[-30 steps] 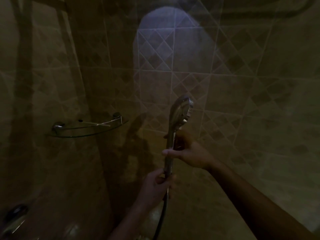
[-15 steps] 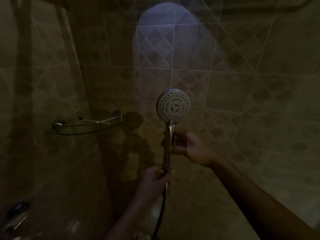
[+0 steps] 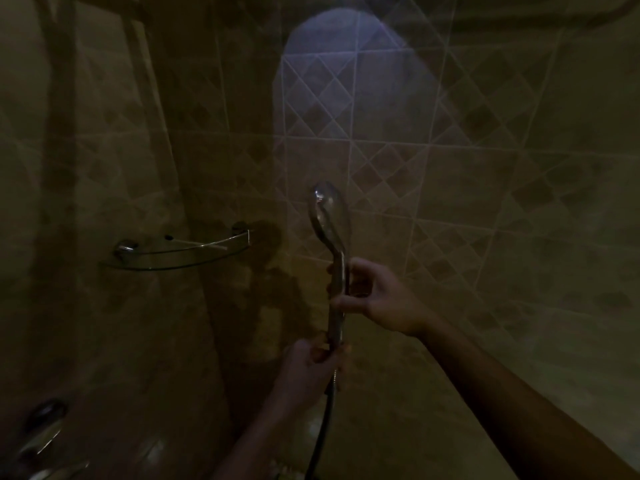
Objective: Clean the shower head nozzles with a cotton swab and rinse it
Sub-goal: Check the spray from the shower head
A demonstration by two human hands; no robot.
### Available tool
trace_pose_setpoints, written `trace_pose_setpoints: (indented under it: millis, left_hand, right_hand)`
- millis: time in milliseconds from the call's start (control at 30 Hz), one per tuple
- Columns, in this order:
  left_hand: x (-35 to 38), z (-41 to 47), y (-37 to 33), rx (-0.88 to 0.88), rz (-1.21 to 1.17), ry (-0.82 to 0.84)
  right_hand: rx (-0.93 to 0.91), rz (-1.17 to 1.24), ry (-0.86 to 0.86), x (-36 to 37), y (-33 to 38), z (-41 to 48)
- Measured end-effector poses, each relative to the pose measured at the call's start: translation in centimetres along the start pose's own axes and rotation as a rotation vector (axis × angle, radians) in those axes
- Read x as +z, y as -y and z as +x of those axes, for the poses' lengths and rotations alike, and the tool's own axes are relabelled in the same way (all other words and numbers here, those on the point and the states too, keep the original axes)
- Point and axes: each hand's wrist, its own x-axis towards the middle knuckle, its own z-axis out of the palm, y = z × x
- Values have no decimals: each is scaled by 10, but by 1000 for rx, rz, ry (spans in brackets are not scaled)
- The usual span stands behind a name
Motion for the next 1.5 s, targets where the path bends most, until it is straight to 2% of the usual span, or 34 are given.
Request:
trace_pose_setpoints:
  millis: [133, 300, 500, 567, 633, 700, 900, 967, 1067, 1133, 1300, 1367, 1433, 1500]
  left_hand:
    - [1, -1, -2, 32, -17, 16]
    - [-1, 1, -1, 37, -14, -19]
    - [-1, -2, -1, 48, -48, 14]
    - [-1, -2, -3, 49, -49, 16]
    - [-2, -1, -4, 37, -55, 11]
    - [-2, 0, -4, 40, -38, 6]
    - [0, -1, -7, 91, -21, 3]
    - [0, -2, -10, 91, -4, 19]
    - [1, -2, -12, 64, -11, 59]
    - [0, -3, -11, 42, -2, 58]
    - [5, -3, -6, 73, 168, -160]
    - [8, -5, -6, 91, 227, -206]
    - [7, -8, -12, 68, 169, -126]
    - [4, -12, -17, 41, 11, 51]
  right_hand:
    - [-33, -109, -123, 10, -1, 4]
    - [18, 82, 32, 3, -5, 2]
    - [55, -181, -115, 11, 8, 0]
    - [42, -168, -59, 8, 8, 0]
    - [49, -61, 61, 3, 6, 1]
    - [69, 6, 110, -1, 4, 2]
    - [63, -254, -82, 2, 7, 6]
    - [62, -295, -59, 2, 12, 5]
    - [55, -29, 121, -7, 13, 4]
    - [77, 125, 163, -11, 12, 3]
    - [37, -164, -148, 8, 11, 11]
    - [12, -196, -189, 9, 10, 12]
    - [-33, -132, -105, 1, 7, 11]
    - [-49, 78, 44, 0, 3, 8]
